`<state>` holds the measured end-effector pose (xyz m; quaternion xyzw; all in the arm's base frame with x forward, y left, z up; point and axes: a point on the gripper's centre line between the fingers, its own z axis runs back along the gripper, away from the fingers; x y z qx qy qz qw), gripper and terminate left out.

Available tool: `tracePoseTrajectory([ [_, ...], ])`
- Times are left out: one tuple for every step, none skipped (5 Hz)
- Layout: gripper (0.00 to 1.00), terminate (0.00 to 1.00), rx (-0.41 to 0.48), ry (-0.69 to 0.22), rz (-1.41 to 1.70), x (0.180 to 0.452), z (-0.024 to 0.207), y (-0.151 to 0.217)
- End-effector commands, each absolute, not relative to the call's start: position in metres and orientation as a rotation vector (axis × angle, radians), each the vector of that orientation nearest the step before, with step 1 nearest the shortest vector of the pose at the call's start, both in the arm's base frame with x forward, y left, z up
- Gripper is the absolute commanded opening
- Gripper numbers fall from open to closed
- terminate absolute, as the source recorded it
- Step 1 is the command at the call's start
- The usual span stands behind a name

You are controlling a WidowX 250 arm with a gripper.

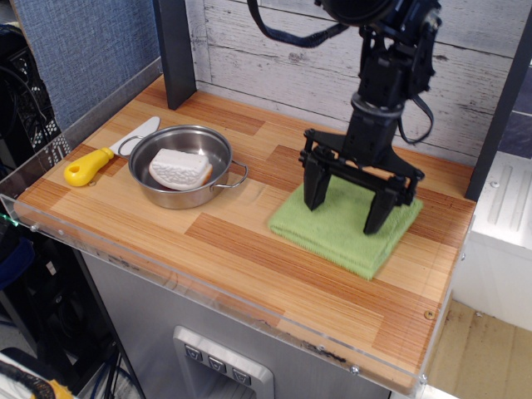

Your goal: Pickup the green cloth and move it to the top right of the table.

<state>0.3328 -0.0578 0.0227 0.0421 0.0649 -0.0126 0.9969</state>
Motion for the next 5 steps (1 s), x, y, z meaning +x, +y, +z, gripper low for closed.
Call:
tracePoseTrajectory([
  [1.00,0.00,0.044,0.093,0.034,0.357,0.028,-0.042],
  [1.00,0.00,0.019,0.073,0.065,0.367,0.030,-0.041],
  [1.00,0.00,-0.002,0.048,0.076,0.370,0.034,-0.043],
  [1.00,0.00,-0.017,-0.031,0.048,0.363,0.054,-0.049],
  [1.00,0.00,-0.031,-0.150,0.046,0.359,0.083,-0.045],
])
